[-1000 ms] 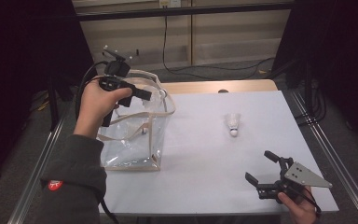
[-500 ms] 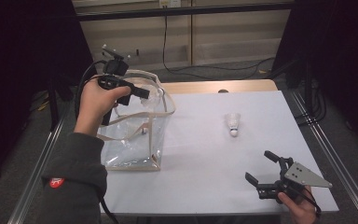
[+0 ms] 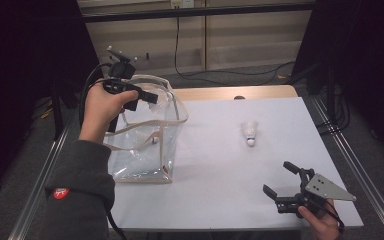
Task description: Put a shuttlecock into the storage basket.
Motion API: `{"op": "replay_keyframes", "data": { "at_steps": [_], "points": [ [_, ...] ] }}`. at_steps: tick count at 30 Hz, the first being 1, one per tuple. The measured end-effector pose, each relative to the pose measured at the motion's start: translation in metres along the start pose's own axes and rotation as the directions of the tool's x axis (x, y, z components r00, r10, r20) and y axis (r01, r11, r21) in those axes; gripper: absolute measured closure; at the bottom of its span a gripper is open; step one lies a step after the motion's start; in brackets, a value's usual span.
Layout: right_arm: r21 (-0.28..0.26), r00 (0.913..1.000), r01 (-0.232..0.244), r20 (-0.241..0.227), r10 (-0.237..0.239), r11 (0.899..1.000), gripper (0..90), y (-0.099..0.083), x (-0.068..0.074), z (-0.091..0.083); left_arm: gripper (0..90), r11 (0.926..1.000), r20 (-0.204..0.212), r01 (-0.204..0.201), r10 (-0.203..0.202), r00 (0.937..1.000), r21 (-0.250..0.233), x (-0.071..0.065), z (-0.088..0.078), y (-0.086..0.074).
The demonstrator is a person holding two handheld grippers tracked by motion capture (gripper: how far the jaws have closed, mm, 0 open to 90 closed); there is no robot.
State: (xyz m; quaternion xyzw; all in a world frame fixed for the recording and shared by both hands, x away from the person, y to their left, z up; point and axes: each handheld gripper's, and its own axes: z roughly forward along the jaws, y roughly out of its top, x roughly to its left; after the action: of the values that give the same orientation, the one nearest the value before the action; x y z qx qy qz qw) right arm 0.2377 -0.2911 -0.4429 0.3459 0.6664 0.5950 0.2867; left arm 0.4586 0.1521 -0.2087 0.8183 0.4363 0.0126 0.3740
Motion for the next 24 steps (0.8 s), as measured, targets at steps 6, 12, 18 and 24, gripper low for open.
{"op": "replay_keyframes", "data": {
  "at_steps": [6, 12, 18, 24],
  "points": [
    [0.000, 1.0000, -0.001, -0.001, 0.001, 1.000, 0.0, 0.0000, 0.0001, -0.0003, 90.0, 1.0000, -0.007, 0.007, -0.007, 1.0000, -0.003, 0.0024, 0.0001, 0.0004],
    [0.000, 1.0000, -0.001, -0.001, 0.001, 1.000, 0.0, 0.0001, 0.0001, -0.0003, 90.0, 0.9999, -0.018, 0.010, -0.010, 0.9998, -0.006, 0.0039, 0.0019, 0.0010],
    [0.001, 1.0000, -0.004, -0.001, 0.004, 1.000, 0.0, 0.0000, 0.0001, -0.0004, 90.0, 0.9999, -0.024, 0.010, -0.010, 0.9997, -0.006, 0.0056, 0.0029, 0.0022],
    [0.003, 1.0000, -0.003, -0.003, 0.003, 1.000, 0.0, 0.0003, 0.0002, -0.0008, 90.0, 0.9998, -0.040, 0.018, -0.018, 0.9990, -0.007, 0.0080, 0.0036, 0.0020]
  ]
}}
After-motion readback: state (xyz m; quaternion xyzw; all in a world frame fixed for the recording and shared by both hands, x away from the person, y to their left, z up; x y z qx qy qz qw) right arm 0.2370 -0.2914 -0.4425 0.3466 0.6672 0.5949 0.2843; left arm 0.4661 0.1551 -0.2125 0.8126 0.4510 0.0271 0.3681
